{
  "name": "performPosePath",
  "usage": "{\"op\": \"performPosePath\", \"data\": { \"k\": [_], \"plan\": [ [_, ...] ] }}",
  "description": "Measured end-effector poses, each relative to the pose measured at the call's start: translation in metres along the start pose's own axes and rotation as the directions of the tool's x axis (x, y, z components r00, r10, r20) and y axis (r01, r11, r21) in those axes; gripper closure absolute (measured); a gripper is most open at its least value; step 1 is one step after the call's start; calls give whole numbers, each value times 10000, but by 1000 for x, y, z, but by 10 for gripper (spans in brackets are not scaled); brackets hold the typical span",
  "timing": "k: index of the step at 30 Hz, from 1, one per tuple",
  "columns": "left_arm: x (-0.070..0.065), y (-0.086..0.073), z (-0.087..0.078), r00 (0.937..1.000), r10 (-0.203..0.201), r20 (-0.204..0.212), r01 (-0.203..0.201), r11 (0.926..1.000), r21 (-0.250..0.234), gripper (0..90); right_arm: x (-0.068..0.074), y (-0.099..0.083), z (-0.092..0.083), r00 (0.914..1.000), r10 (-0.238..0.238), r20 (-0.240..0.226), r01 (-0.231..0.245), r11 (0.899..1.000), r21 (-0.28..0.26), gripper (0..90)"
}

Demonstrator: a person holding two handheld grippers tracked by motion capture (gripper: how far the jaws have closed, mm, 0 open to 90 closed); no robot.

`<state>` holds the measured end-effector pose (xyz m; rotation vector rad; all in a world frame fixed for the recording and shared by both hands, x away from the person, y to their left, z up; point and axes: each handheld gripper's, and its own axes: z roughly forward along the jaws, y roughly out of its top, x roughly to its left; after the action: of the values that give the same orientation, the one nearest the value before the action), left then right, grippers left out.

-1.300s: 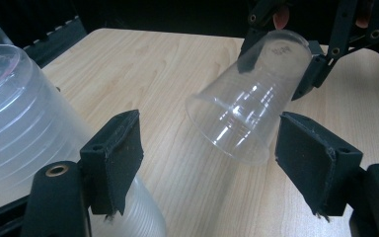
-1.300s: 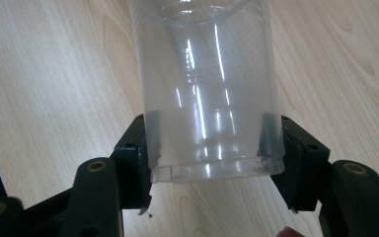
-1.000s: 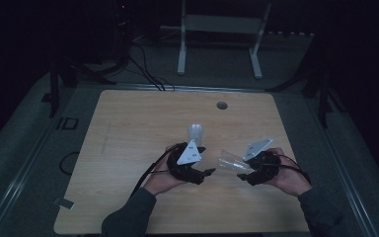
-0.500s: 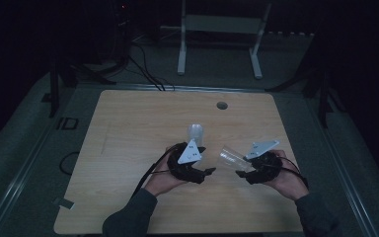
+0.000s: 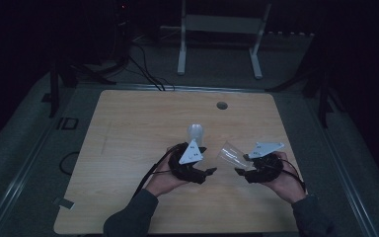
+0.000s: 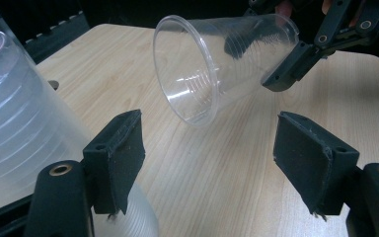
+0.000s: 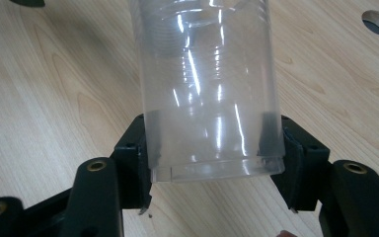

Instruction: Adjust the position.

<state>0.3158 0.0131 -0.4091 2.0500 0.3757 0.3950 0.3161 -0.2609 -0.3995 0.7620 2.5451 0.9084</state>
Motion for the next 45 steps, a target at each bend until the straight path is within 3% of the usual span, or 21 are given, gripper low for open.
{"op": "performPosePath", "data": {
  "k": [13, 22, 31, 39, 45],
  "plan": [
    [-2, 0, 2, 9999, -142, -56, 141, 9998, -162, 272, 4, -4, -3, 9989, 407, 225, -385, 9950, -917, 414],
    [0, -1, 2, 9990, -456, -18, 454, 9981, -427, 272, 7, -6, -2, 9970, 707, 319, -654, 9875, -1435, 414],
    [-1, 0, 4, 9986, -531, -45, 529, 9975, -476, 272, 9, -9, -4, 9922, 1071, 635, -912, 9723, -2151, 414],
    [-2, 1, 5, 9984, -559, 33, 560, 9970, -528, 272, 11, -10, -3, 9888, 1375, 575, -1176, 9570, -2653, 414],
    [-3, 2, 4, 9984, -566, -24, 564, 9971, -503, 272, 14, -13, -1, 9841, 1695, 527, -1443, 9367, -3191, 414]
  ]
}}
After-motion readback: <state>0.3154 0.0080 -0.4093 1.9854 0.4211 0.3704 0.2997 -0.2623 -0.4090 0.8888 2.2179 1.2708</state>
